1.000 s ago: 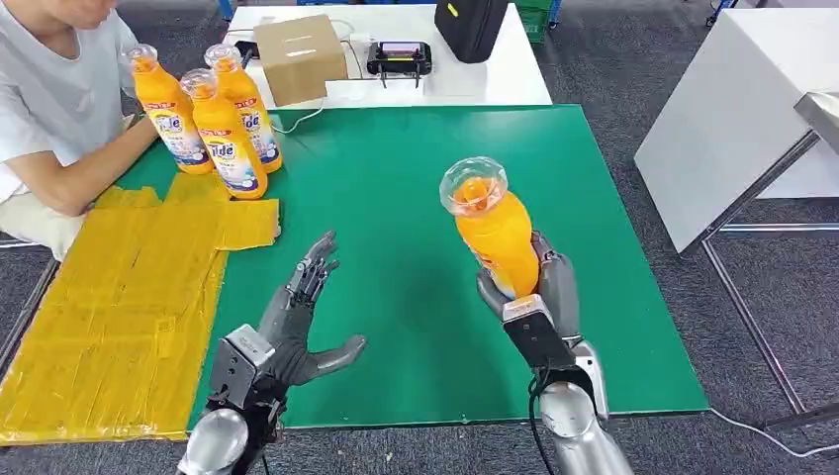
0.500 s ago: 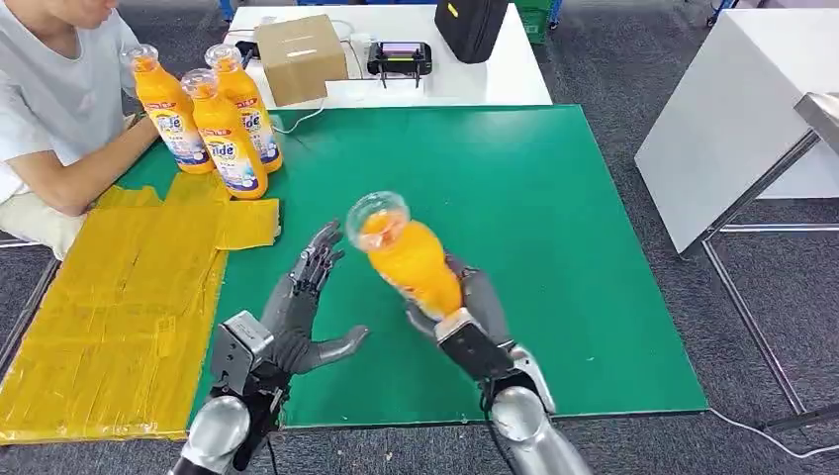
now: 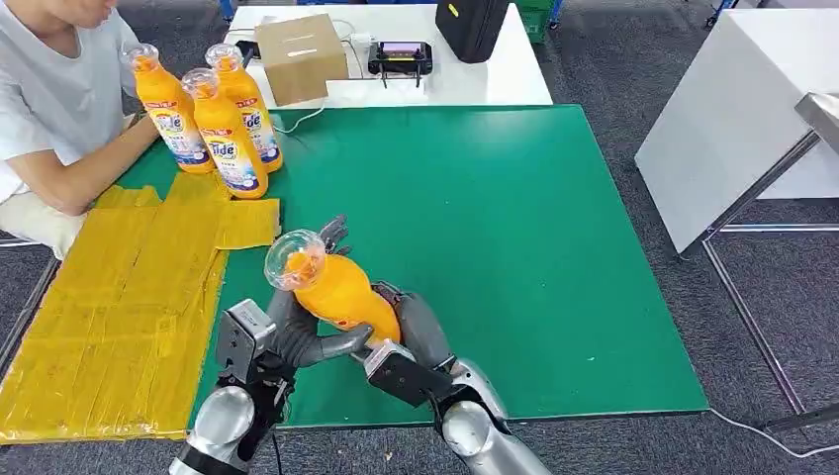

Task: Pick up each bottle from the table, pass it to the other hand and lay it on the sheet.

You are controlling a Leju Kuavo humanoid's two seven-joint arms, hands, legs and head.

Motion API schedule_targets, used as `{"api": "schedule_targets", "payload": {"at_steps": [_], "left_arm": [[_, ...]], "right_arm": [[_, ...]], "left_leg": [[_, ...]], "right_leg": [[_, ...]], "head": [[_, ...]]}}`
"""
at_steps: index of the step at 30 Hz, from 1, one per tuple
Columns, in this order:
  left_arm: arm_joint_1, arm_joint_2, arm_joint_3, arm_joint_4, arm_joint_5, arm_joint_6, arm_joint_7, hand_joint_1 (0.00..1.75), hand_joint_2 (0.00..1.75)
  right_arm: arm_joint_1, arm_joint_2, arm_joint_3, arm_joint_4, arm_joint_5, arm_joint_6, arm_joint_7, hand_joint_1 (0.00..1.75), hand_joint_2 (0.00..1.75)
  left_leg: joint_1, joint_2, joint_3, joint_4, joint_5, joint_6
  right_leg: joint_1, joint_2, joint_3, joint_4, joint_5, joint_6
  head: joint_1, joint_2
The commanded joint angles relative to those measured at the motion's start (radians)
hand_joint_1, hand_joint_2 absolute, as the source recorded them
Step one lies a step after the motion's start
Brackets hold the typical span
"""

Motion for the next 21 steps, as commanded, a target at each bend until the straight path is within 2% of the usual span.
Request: {"api": "schedule_targets", "payload": {"at_steps": [1,12,13,21], "left_arm": [[-0.062,0.02,-0.032,0.088,0.02,-0.002,0.001,0.0,1.75],[-0.08,0.016,-0.053,0.116,0.028,-0.01,0.003,0.0,1.75],[-0.085,0.012,-0.068,0.139,0.026,-0.013,0.003,1.75,1.75],[-0.072,0.011,-0.042,0.107,0.043,0.011,-0.018,1.75,1.75]], "right_arm": [[-0.066,-0.019,0.119,0.119,0.037,-0.003,-0.004,1.71,1.75],[-0.076,-0.019,0.161,0.133,0.068,-0.037,-0.006,1.73,1.75],[-0.082,-0.024,0.172,0.126,0.07,-0.056,-0.001,1.71,1.75],[-0.081,-0.028,0.17,0.134,0.069,-0.065,0.005,1.73,1.75]], "left_leg": [[0.001,-0.001,0.004,-0.001,-0.001,-0.001],[0.002,-0.002,0.005,0.0,-0.002,-0.002],[0.002,-0.002,0.006,0.0,-0.002,-0.002],[0.001,-0.002,0.004,0.0,-0.001,-0.001]], "right_leg": [[0.001,0.003,0.004,-0.001,-0.001,-0.002],[0.001,0.003,0.006,-0.001,-0.002,-0.002],[0.001,0.004,0.007,-0.001,-0.002,-0.002],[0.001,0.002,0.004,-0.001,-0.001,-0.002]], "head": [[0.0,0.0],[0.0,0.0],[0.0,0.0],[0.0,0.0]]}}
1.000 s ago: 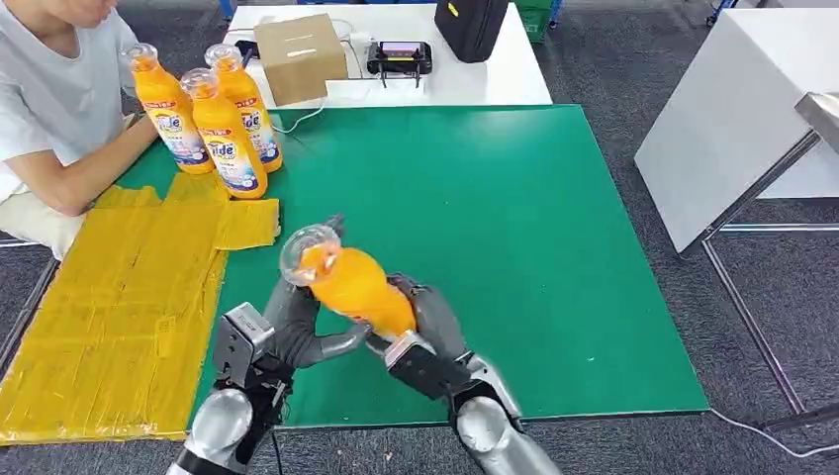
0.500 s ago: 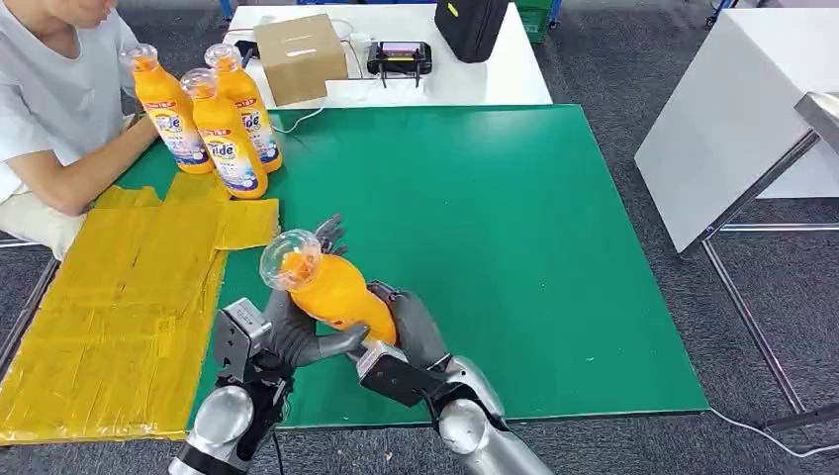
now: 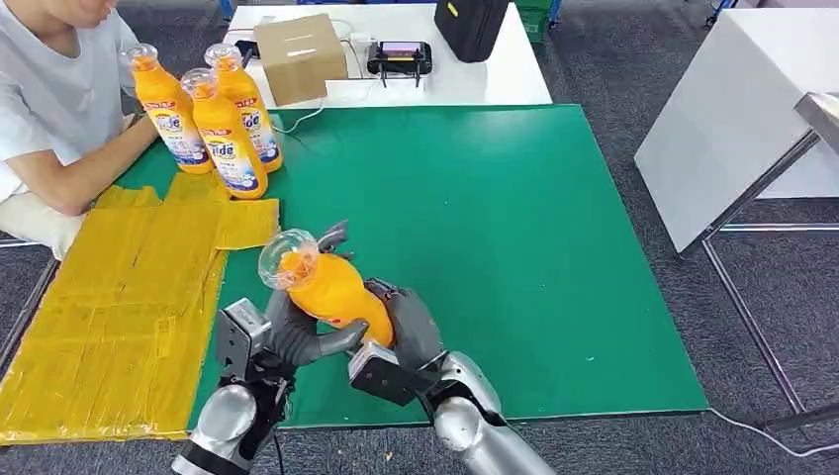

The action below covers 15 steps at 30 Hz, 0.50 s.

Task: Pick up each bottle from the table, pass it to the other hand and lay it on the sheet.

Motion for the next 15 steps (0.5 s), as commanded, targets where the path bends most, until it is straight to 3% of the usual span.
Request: {"api": "schedule_targets", "payload": {"at_steps": [1,15], "left_arm": [[-0.062,0.007,-0.031,0.064,0.006,0.012,0.0,1.75,1.75],[-0.05,0.012,-0.002,0.023,0.013,0.037,-0.012,1.75,1.75]], "right_arm": [[-0.025,-0.025,0.099,0.068,0.016,0.001,-0.002,1.73,1.75],[-0.003,-0.036,0.078,0.056,0.0,0.007,-0.003,1.73,1.75]], "left_leg": [[0.001,-0.002,0.002,0.0,-0.001,-0.001],[0.001,-0.002,0.003,-0.001,-0.001,-0.001]], "right_leg": [[0.001,0.001,0.003,-0.001,-0.001,-0.001],[0.0,0.001,0.003,-0.001,-0.001,-0.001]], "head": [[0.0,0.0],[0.0,0.0]]}}
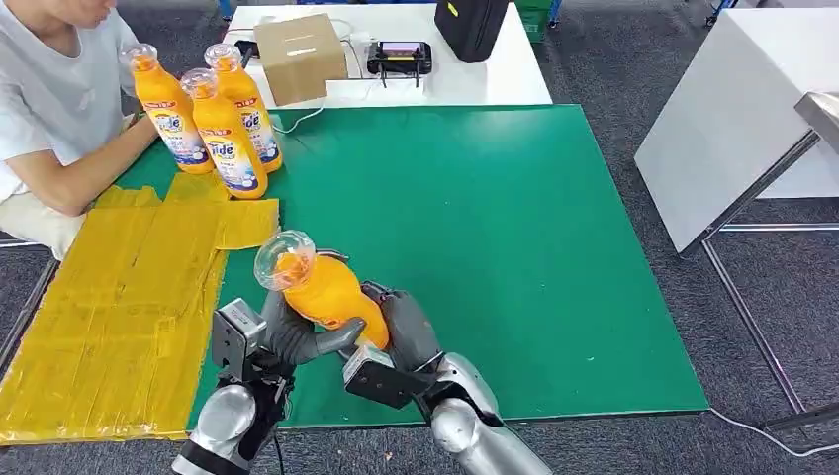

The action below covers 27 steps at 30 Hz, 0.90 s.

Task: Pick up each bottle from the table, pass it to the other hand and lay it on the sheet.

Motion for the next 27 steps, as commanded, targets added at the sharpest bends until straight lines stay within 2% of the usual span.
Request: {"api": "schedule_targets", "payload": {"at_steps": [1,4,5,7,13,17,18,27], "left_arm": [[-0.051,0.011,-0.006,0.021,0.003,0.015,0.001,1.75,1.75],[-0.059,0.007,-0.011,0.027,0.003,0.016,0.001,1.75,1.75],[-0.061,0.006,-0.016,0.03,0.003,0.018,0.0,1.75,1.75],[-0.06,0.004,-0.015,0.024,-0.01,0.038,-0.01,1.75,1.75],[-0.026,0.027,0.011,-0.014,-0.033,0.092,-0.016,1.75,1.75],[-0.012,0.067,0.072,-0.072,-0.235,0.263,-0.038,1.75,1.75],[-0.013,0.07,0.08,-0.078,-0.237,0.26,-0.034,1.75,1.75],[-0.014,0.063,0.078,-0.075,-0.24,0.258,-0.032,1.75,1.75]], "right_arm": [[0.004,-0.037,0.058,0.045,-0.001,0.012,-0.004,1.73,1.75],[0.004,-0.037,0.048,0.05,-0.004,0.012,-0.004,1.75,1.75],[0.005,-0.035,0.04,0.053,-0.006,0.013,-0.005,0.0,1.75],[0.019,-0.029,0.009,0.044,-0.024,-0.02,-0.008,0.0,1.75],[0.102,-0.061,-0.096,-0.109,-0.134,0.003,-0.032,0.0,1.75],[0.218,-0.112,-0.218,-0.347,-0.209,0.019,-0.071,0.0,1.75],[0.227,-0.117,-0.226,-0.366,-0.21,0.031,-0.067,0.0,1.75],[0.223,-0.105,-0.225,-0.353,-0.208,0.032,-0.067,0.0,1.75]], "left_leg": [[0.002,-0.003,0.006,0.0,-0.002,-0.002],[0.002,-0.003,0.004,0.0,-0.001,-0.001],[0.002,-0.004,0.005,0.0,-0.002,-0.001],[0.002,-0.004,0.005,0.0,-0.002,-0.001],[0.002,-0.004,0.006,0.0,-0.003,-0.002],[0.001,-0.004,0.003,0.0,-0.002,-0.001],[0.001,-0.004,0.002,0.0,-0.001,-0.001],[0.001,-0.002,0.002,0.0,-0.001,-0.001]], "right_leg": [[0.001,0.002,0.007,-0.002,-0.002,-0.002],[0.001,0.001,0.005,-0.001,-0.002,-0.002],[0.001,0.002,0.007,-0.001,-0.002,-0.002],[0.001,0.001,0.007,-0.001,-0.002,-0.002],[0.001,0.002,0.007,-0.001,-0.003,-0.002],[0.001,0.001,0.005,-0.001,-0.002,-0.002],[0.0,0.0,0.003,0.0,-0.002,-0.001],[0.0,0.002,0.003,-0.001,-0.001,-0.001]], "head": [[0.0,0.0],[0.0,0.0],[0.0,0.0],[0.0,0.0],[0.0,0.0],[0.0,0.0],[0.0,0.0],[0.0,0.0]]}}
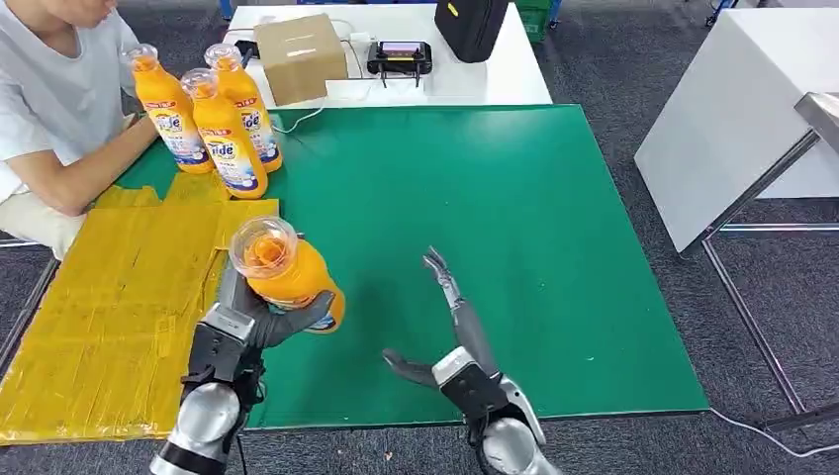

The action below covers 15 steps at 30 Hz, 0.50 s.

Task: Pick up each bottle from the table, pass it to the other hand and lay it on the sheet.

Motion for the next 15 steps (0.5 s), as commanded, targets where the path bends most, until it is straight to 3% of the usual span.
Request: {"api": "schedule_targets", "payload": {"at_steps": [1,6,10,15], "left_arm": [[-0.02,0.021,0.016,0.007,-0.004,-0.003,0.005,1.75,1.75],[-0.03,0.03,0.016,0.011,-0.109,0.057,0.017,1.75,1.75],[-0.099,0.056,0.02,0.071,-0.693,0.229,0.175,1.75,1.75],[-0.251,0.131,-0.051,0.348,-1.256,0.101,0.43,1.75,1.75]], "right_arm": [[0.014,-0.03,-0.043,-0.051,-0.003,0.007,-0.001,0.0,1.75],[0.021,-0.031,-0.053,-0.067,0.014,-0.006,-0.012,0.0,1.75],[0.046,-0.044,-0.083,-0.15,0.042,-0.017,-0.012,0.0,1.75],[0.01,-0.032,-0.112,-0.189,0.053,-0.013,0.011,0.0,1.75]], "left_leg": [[0.001,-0.001,0.003,0.0,-0.001,-0.001],[0.001,-0.001,0.004,0.0,-0.002,-0.001],[0.001,-0.003,0.002,0.0,-0.001,-0.001],[0.001,-0.004,0.004,-0.001,0.0,-0.001]], "right_leg": [[0.0,0.002,0.003,-0.001,-0.001,-0.001],[0.001,0.003,0.005,-0.001,-0.002,-0.002],[0.0,0.001,0.002,0.0,-0.001,-0.001],[0.0,0.0,0.004,0.0,-0.001,-0.002]], "head": [[0.0,0.0],[0.0,0.0],[0.0,0.0],[0.0,0.0]]}}
